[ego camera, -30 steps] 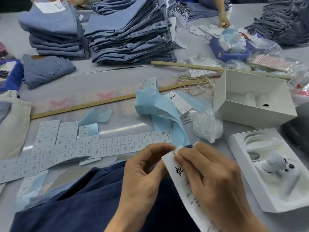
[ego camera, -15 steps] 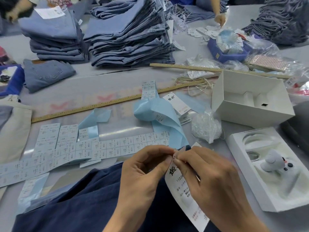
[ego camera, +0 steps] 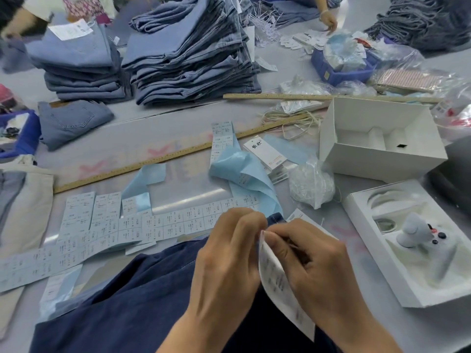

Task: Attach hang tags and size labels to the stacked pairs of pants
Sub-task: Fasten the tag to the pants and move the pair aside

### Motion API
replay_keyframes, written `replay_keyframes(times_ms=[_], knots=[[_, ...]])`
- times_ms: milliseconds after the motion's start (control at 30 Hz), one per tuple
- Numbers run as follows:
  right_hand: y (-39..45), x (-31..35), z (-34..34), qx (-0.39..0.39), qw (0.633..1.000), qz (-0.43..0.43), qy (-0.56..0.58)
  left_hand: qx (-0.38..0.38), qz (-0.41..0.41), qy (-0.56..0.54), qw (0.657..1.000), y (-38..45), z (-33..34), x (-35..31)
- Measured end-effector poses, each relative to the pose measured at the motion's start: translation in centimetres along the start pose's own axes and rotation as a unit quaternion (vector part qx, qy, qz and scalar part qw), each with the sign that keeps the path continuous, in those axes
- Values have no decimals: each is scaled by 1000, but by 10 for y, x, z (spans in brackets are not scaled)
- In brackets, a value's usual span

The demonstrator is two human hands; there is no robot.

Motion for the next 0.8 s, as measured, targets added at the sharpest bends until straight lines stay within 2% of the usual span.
replay_keyframes(times_ms=[100, 167, 233, 267, 333, 400, 633, 733, 800], knots=[[2, -9, -27, -62, 997, 36, 7, 1, 76, 96, 992, 15, -7, -6], [3, -11, -56, -136, 986, 69, 71, 16, 153, 146, 977, 25, -7, -31], [3, -3, -85, -190, 971, 67, 125, 53, 235, 135, 961, 33, -1, -65], [4, 6, -96, -193, 973, 40, 117, 70, 250, 102, 960, 41, 2, -77], [6, 24, -108, -156, 984, -23, 85, 102, 226, 17, 969, 58, 7, -88], [5, 34, -110, -118, 989, -46, 72, 111, 187, -33, 976, 73, 7, -92], [-25, 34, -116, -139, 982, 1, 126, 135, 192, -120, 965, 57, 20, -107], [-53, 25, -122, -167, 971, 56, 162, 164, 196, -144, 956, 41, 30, -110], [-71, 21, -126, -174, 970, 86, 148, 197, 199, -167, 945, 28, 39, -113]])
Point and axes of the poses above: each hand's wrist, its own y-axis towards the middle knuckle, its own z-axis out of the palm, x = y × z, the point moved 5 cm from there along y, towards the middle knuckle, and after that the axes turned 2 degrees about -y, right-handed, at the moved point
